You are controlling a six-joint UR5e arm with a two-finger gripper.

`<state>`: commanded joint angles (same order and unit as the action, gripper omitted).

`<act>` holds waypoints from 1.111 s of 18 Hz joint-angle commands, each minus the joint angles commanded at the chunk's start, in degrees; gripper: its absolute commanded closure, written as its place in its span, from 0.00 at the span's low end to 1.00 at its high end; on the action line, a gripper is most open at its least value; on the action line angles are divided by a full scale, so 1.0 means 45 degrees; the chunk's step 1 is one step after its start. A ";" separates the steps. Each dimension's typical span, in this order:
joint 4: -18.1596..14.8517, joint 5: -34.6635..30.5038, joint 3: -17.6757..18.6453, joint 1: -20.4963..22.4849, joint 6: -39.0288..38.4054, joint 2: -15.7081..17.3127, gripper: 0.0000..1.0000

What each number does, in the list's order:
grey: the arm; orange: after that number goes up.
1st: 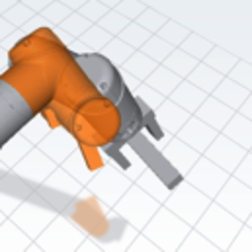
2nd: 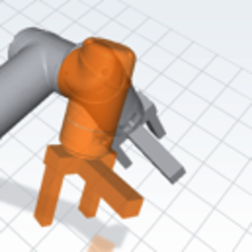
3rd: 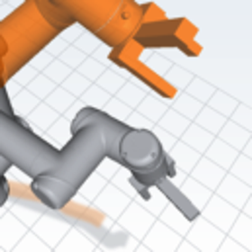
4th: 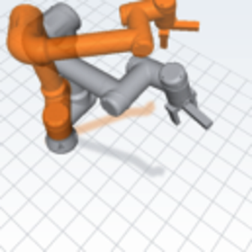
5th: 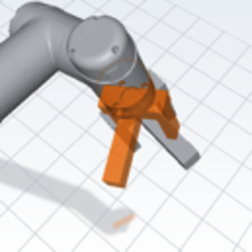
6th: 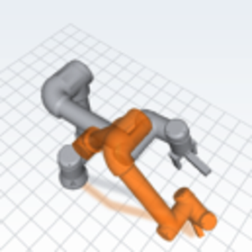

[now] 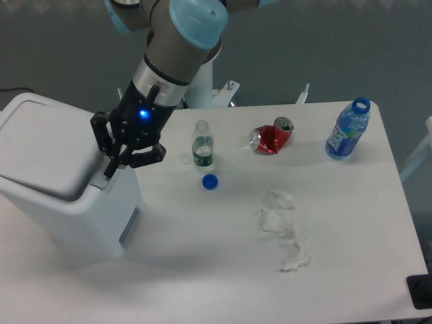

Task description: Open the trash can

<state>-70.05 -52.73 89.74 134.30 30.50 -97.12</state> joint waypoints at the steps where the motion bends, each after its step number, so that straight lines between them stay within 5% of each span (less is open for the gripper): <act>1: 0.0000 0.0000 0.0000 0.0000 0.0019 0.0000 1.00; 5: -0.0078 0.0058 -0.0155 0.0058 -0.0020 0.0098 0.98; 9: -0.0001 0.0098 -0.0312 0.0176 0.0039 0.0137 0.32; 10: 0.0116 0.0078 -0.0312 0.0350 0.0039 0.0156 0.00; 16: 0.1072 -0.0349 -0.0332 0.1327 0.0544 0.0156 0.00; 20: 0.1679 -0.2884 -0.0274 0.1445 0.1912 -0.0116 0.00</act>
<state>-62.49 -65.71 88.50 140.80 39.10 -97.64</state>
